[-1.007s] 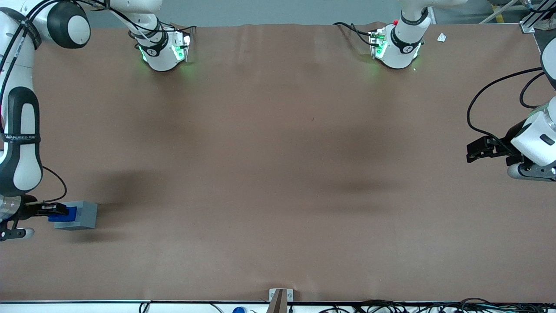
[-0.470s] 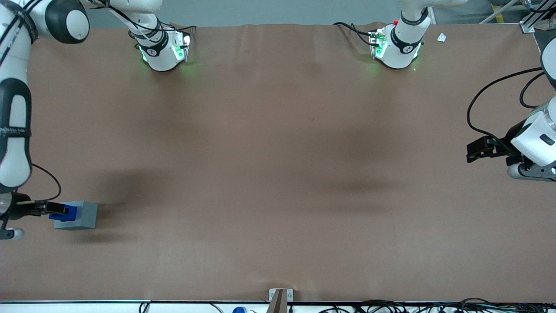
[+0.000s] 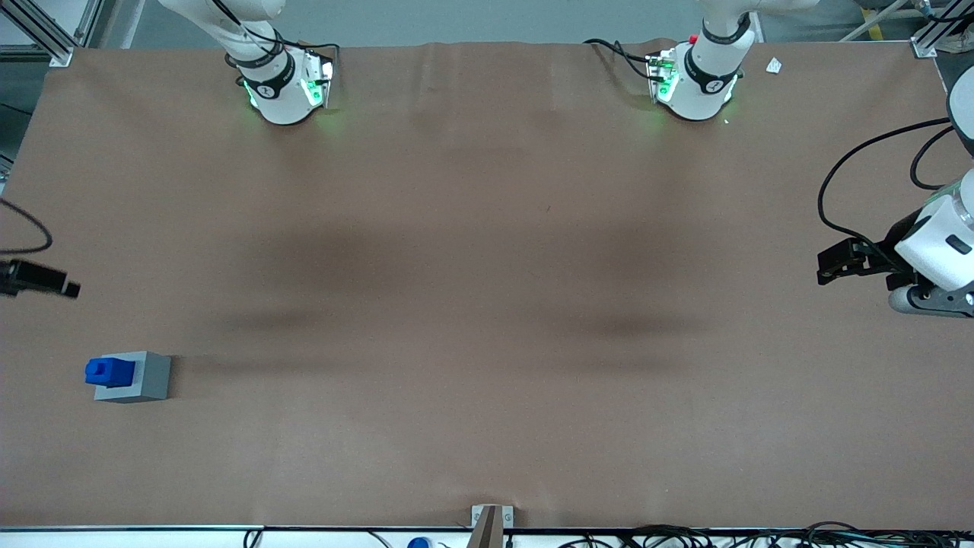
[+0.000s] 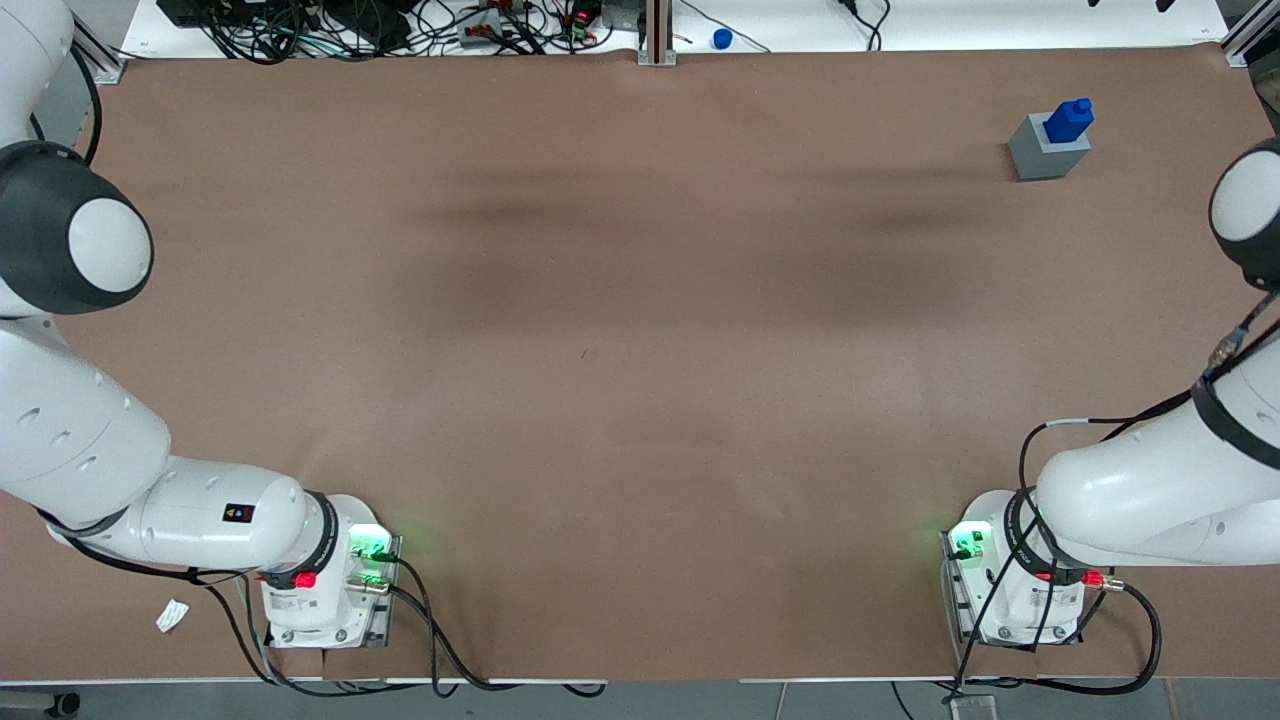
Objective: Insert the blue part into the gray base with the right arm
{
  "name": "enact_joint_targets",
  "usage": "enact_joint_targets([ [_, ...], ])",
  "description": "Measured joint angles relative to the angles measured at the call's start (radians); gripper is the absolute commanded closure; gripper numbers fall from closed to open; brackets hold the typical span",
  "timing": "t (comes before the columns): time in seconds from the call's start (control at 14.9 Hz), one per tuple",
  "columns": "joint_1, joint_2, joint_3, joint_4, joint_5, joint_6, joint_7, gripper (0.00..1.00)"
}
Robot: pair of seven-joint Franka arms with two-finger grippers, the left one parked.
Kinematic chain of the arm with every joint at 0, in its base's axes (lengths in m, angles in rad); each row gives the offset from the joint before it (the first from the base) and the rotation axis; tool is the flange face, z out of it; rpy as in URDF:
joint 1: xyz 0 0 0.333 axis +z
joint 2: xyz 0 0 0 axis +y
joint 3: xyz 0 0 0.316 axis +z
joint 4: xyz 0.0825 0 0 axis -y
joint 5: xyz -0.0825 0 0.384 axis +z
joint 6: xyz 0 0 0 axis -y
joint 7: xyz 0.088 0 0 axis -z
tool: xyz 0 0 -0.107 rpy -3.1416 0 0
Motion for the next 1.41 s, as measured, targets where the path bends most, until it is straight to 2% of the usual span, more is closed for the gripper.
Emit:
enact_joint_targets([
  [0.13, 0.065, -0.065, 0.002, -0.035, -0.034, -0.058, 0.107, 0.0],
  [0.27, 0.094, -0.125, 0.002, -0.095, -0.044, -0.06, 0.14, 0.0],
  [0.47, 0.094, -0.194, -0.003, -0.18, -0.067, -0.041, 0.142, 0.0],
  [0.81, 0.094, -0.209, -0.005, -0.205, -0.075, -0.041, 0.141, 0.0],
  [1.41, 0.092, -0.213, -0.008, -0.207, -0.077, -0.033, -0.02, 0.0],
])
